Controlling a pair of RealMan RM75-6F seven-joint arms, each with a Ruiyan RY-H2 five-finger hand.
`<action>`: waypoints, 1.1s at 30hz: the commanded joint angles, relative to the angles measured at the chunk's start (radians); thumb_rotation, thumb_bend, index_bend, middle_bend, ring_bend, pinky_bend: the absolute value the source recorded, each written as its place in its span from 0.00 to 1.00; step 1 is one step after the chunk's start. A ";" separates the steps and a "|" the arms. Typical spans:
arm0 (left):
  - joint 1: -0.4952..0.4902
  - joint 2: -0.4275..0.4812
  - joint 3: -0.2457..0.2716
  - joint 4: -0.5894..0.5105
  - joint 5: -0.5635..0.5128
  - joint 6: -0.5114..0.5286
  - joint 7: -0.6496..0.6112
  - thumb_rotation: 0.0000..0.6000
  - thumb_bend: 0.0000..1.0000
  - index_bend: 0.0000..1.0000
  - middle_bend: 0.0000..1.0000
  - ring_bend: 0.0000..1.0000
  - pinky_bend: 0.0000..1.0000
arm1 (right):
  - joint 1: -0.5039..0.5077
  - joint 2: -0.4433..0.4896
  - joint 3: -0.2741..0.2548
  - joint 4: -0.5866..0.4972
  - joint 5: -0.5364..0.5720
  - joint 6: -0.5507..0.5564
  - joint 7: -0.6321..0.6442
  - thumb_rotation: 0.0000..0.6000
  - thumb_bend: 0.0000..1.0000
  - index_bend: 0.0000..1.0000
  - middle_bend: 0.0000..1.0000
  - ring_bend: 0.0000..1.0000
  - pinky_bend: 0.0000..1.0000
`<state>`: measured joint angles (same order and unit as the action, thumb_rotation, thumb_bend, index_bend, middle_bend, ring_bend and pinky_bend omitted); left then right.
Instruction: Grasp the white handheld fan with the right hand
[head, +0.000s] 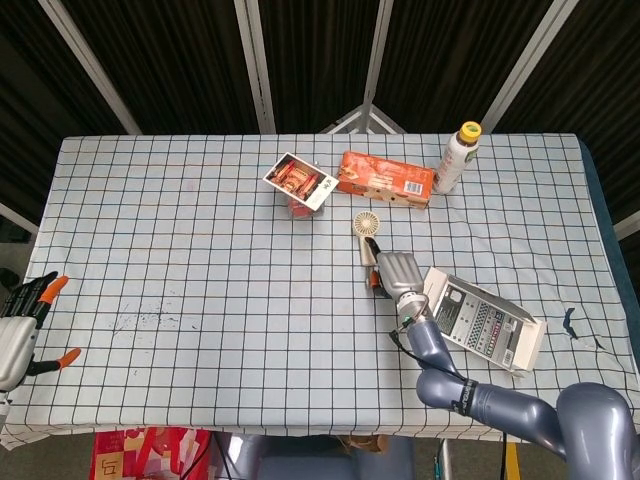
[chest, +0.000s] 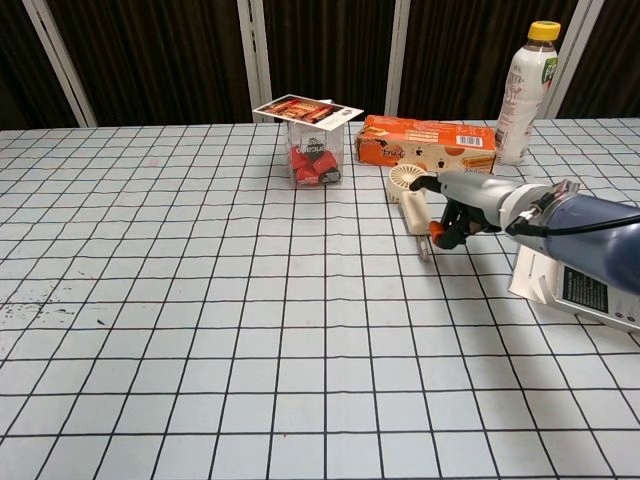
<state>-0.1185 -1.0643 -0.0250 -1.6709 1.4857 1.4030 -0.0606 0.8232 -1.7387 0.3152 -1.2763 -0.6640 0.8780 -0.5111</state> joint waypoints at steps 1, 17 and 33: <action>-0.001 0.000 0.000 0.000 -0.001 -0.002 -0.001 1.00 0.05 0.00 0.00 0.00 0.00 | 0.005 -0.003 0.007 0.007 0.010 -0.002 0.008 1.00 0.68 0.00 0.84 0.95 0.92; -0.006 0.004 -0.001 -0.006 -0.005 -0.009 -0.010 1.00 0.05 0.00 0.00 0.00 0.00 | 0.027 -0.014 -0.009 0.030 0.064 -0.016 0.002 1.00 0.68 0.00 0.84 0.95 0.92; -0.009 0.007 0.001 -0.012 -0.005 -0.012 -0.018 1.00 0.05 0.00 0.00 0.00 0.00 | 0.036 -0.047 -0.048 0.051 0.116 -0.022 -0.021 1.00 0.68 0.00 0.84 0.95 0.92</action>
<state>-0.1275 -1.0576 -0.0242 -1.6829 1.4808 1.3906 -0.0785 0.8592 -1.7826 0.2710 -1.2275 -0.5525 0.8569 -0.5296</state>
